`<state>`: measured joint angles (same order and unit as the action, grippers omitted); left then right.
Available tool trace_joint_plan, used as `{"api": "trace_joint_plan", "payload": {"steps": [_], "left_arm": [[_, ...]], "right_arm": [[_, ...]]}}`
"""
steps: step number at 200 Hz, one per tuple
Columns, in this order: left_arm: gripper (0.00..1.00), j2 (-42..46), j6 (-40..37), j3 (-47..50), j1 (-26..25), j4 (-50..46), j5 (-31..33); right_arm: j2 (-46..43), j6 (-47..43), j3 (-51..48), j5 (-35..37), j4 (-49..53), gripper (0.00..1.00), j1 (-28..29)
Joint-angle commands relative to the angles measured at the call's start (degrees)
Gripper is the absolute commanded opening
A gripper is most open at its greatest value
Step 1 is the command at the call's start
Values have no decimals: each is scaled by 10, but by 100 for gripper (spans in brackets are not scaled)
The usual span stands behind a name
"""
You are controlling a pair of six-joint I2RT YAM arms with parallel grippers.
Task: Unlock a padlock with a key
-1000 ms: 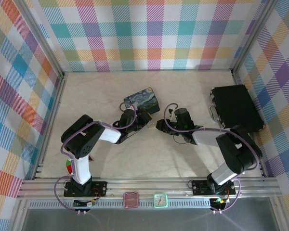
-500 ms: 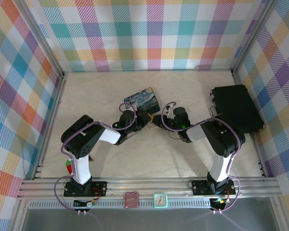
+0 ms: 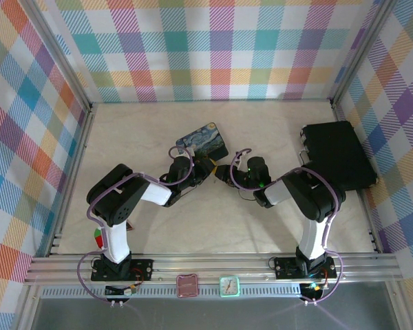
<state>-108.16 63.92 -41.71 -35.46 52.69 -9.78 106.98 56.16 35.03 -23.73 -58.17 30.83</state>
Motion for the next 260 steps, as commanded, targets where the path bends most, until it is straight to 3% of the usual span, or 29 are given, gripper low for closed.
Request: {"api": "trace_joint_plan", "payload": {"steps": [1,34,73,133,171,193,211,244,260], "left_arm": [[0,13,11,-4,3,43,8],[0,11,9,1,2,61,2],[0,11,9,10,3,70,8],[0,-21,25,29,2,156,15],[0,-26,26,37,2,182,19],[0,-28,27,39,2,193,19],[0,-36,13,37,6,215,10],[0,-67,-29,29,14,252,-7],[0,-70,-51,26,12,252,-9]], "right_arm": [[4,32,-1,-8,-37,30,4],[5,49,-10,32,-64,22,0],[23,121,6,21,-116,4,0],[32,279,5,69,-201,15,28],[23,340,21,115,-197,0,42],[25,379,28,127,-197,0,43],[19,513,22,160,-164,0,61],[19,763,62,243,-225,0,135],[12,809,113,274,-225,0,166]]}}
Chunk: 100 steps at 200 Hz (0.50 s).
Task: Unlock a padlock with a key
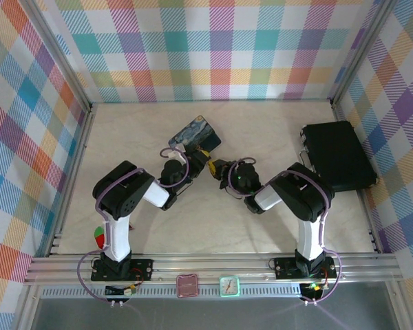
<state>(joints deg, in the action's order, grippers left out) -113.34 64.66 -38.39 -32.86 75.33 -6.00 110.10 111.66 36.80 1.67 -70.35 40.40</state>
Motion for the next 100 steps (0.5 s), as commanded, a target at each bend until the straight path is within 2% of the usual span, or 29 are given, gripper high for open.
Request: {"api": "trace_joint_plan", "payload": {"steps": [1,28,71,100], "left_arm": [[0,-19,-60,-8,-14,26,-47],[0,-39,-65,-24,-16,30,-56],[0,-50,-88,-27,-23,33,-41],[0,-54,-89,-30,-24,34,-34]], "right_arm": [[-19,255,99,20,-103,0,70],[-4,287,162,17,-103,0,72],[12,319,145,62,-104,0,77],[28,323,174,49,-103,0,77]]}}
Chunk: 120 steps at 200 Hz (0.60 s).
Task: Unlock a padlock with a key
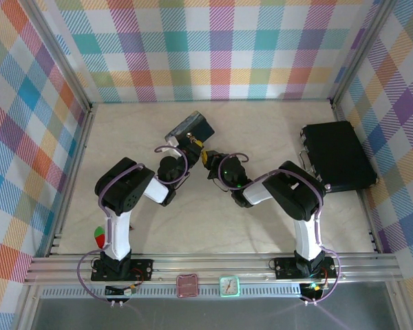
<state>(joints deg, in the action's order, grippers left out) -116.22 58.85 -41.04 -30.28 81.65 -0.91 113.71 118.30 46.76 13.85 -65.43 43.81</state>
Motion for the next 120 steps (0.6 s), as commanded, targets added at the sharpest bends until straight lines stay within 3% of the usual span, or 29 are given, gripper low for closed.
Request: {"api": "trace_joint_plan", "payload": {"steps": [1,23,38,62,94,120], "left_arm": [[0,-25,-31,-3,-50,-29,-85],[0,-21,-19,-9,-48,-31,-84],[0,-18,-1,-12,-42,-33,-85],[0,-14,41,-9,-30,-36,-85],[0,12,54,10,-17,-50,-82],[0,6,88,11,-12,-51,-87]], "right_arm": [[-7,257,74,-74,-153,0,43],[8,239,60,-85,-152,0,35],[28,199,50,-134,-153,0,8],[42,80,39,-208,-153,0,-35],[36,-61,27,-284,-139,12,-76],[37,-133,4,-300,-126,18,-81]]}}
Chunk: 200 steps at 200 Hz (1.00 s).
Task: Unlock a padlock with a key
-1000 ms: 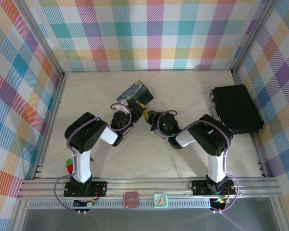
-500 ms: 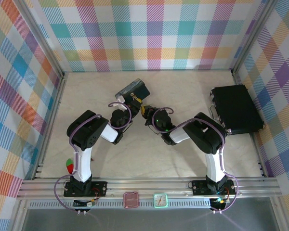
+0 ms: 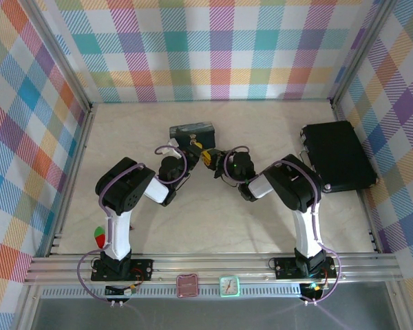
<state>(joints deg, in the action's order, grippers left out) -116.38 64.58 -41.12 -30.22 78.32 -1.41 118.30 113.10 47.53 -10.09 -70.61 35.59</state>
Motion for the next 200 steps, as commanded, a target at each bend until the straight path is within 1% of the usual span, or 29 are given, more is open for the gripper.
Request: {"api": "trace_joint_plan", "payload": {"steps": [1,32,51,59,83,98,115,131,140,142,150,161,178,185,189,190,200], "left_arm": [[0,8,30,12,-12,-18,-82],[0,25,17,19,-12,-39,-74],[0,46,-2,19,-12,-87,-73],[0,52,-4,21,-12,-99,-73],[0,64,-9,23,-12,-140,-78],[0,68,-13,22,-13,-163,-86],[0,76,-23,20,-17,-199,-93],[0,91,-44,15,-25,-258,-95],[0,98,-56,12,-31,-291,-92],[1,99,-58,12,-32,-297,-91],[9,105,-62,12,-36,-314,-87],[16,109,-65,12,-37,-327,-86],[29,117,-68,12,-37,-347,-79],[39,122,-69,11,-36,-355,-77],[43,125,-70,11,-36,-359,-77],[46,126,-71,11,-36,-359,-77],[52,135,-71,13,-34,-367,-73]], "right_arm": [[-9,-83,-5,-61,-74,19,1],[-18,-148,-47,-62,-68,29,-7],[-49,-217,-79,-62,-26,32,-16],[-65,-254,-87,-69,7,33,-20],[-145,-405,-90,-101,191,37,-39],[-197,-501,-72,-109,343,41,-47],[-248,-611,-39,-85,520,44,-48],[-283,-688,-17,-53,621,46,-48],[-300,-720,-9,-34,655,47,-48],[-303,-727,-8,-31,663,47,-48],[-315,-750,1,-20,693,47,-48],[-328,-776,12,-5,729,48,-48],[-344,-802,21,15,763,48,-48],[-349,-812,25,21,773,49,-47],[-350,-816,26,25,777,49,-47],[-351,-817,27,26,779,49,-47],[-353,-829,32,30,789,49,-47]]}}
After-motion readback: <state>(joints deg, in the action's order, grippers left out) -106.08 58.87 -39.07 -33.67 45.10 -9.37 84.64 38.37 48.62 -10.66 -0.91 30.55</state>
